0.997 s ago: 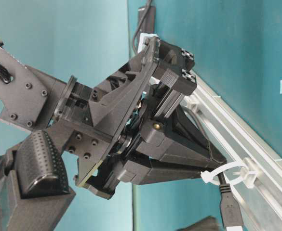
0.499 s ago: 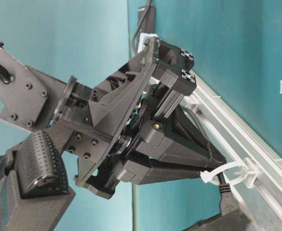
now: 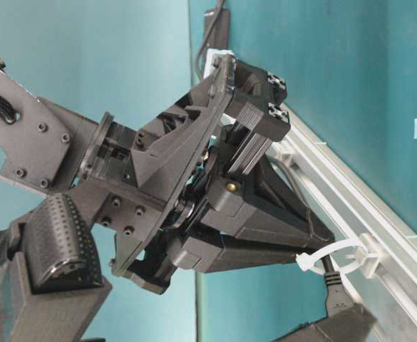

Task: Pass the USB cable through three rings with both arms.
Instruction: 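Reach the left gripper to the plug past the third ring and grasp it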

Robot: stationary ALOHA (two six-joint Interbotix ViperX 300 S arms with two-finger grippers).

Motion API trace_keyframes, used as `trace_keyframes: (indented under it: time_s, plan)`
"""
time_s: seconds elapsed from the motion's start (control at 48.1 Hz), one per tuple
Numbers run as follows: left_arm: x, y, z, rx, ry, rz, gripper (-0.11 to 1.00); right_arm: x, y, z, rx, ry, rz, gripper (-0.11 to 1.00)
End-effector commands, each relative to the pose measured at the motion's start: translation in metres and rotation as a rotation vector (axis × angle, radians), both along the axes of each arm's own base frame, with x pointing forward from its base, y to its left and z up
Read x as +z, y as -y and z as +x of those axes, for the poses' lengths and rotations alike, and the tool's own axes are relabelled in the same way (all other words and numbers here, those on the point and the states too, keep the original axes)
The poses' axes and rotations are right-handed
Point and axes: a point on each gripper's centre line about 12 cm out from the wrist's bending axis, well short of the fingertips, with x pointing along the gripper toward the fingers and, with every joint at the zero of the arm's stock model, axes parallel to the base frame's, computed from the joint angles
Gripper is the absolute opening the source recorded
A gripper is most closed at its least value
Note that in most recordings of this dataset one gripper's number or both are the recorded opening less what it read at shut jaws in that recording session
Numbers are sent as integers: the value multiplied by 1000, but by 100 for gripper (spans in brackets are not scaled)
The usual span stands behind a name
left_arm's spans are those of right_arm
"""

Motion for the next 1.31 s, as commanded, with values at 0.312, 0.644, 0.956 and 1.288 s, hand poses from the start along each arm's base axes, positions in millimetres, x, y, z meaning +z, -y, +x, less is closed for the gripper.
trace_keyframes:
  time_s: [0.312, 0.644, 0.956, 1.288]
  plan:
    - [11, 3, 9, -5, 44, -6, 11, 3, 2, 3, -13, 19, 4, 9]
    - [13, 3, 11, -3, 48, -10, 11, 3, 2, 2, -18, 22, 5, 9]
    - [12, 3, 9, -4, 42, -8, 11, 3, 4, 1, -22, 13, 7, 17]
    - [12, 1, 8, 4, 41, -16, 11, 16, 16, -2, -165, 20, 71, 89]
